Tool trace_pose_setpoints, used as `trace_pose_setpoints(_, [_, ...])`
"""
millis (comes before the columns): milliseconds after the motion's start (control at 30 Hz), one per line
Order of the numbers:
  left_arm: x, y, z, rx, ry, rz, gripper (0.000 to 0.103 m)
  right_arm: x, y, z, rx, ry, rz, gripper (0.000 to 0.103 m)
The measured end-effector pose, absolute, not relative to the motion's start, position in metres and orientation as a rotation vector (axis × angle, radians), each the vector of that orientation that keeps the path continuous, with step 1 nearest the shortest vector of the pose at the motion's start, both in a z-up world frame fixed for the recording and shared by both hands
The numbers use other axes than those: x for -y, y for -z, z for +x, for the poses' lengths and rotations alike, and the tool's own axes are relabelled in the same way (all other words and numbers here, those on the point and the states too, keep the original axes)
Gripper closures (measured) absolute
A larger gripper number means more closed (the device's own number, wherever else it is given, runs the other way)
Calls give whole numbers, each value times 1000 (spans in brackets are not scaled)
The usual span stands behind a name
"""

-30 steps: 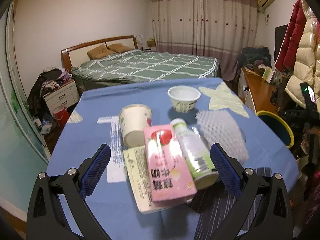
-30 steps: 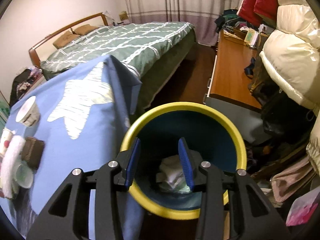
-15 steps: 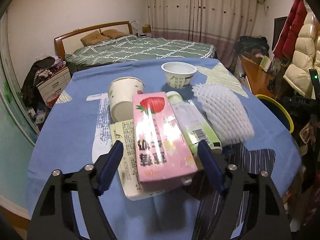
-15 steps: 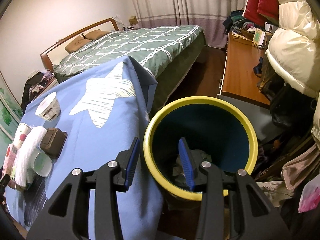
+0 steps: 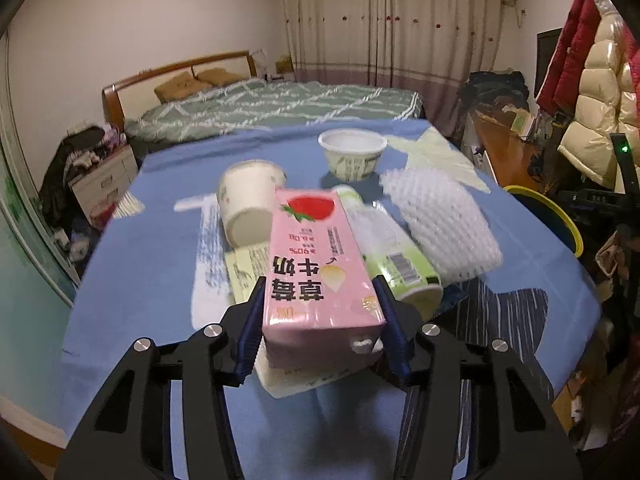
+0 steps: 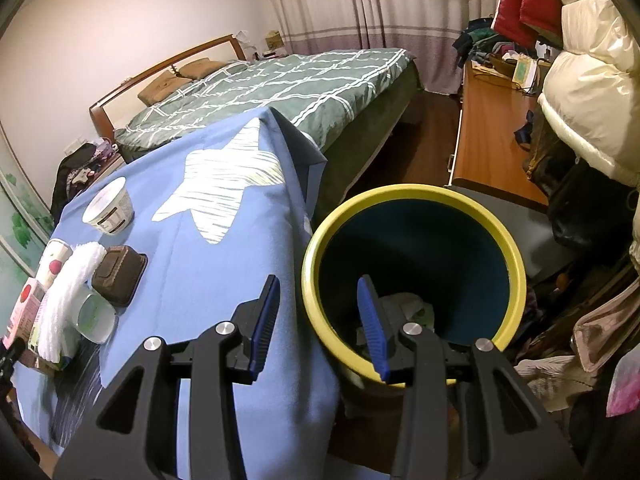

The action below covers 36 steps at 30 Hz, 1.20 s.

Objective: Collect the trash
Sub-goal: 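Grasp the pink strawberry milk carton with the left gripper, then carry the milk carton over the bin and release it with the left gripper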

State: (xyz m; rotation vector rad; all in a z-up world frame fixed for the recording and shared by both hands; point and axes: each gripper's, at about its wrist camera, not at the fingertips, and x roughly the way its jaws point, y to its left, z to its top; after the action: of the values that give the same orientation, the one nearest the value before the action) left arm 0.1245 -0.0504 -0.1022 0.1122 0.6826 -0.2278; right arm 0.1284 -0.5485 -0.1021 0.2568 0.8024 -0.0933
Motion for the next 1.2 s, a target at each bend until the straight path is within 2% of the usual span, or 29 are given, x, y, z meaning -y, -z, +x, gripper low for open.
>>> trace_pose_setpoints(733, [62, 13, 116, -500, 300, 108, 53, 548, 90, 112, -752, 69, 278, 64])
trace_pose_setpoints(967, [133, -16, 136, -465, 478, 131, 53, 569, 81, 89, -704, 94, 309, 64])
trace_pose_setpoints(1200, [243, -11, 162, -534, 707, 155, 53, 611, 88, 57, -683, 181, 357, 64])
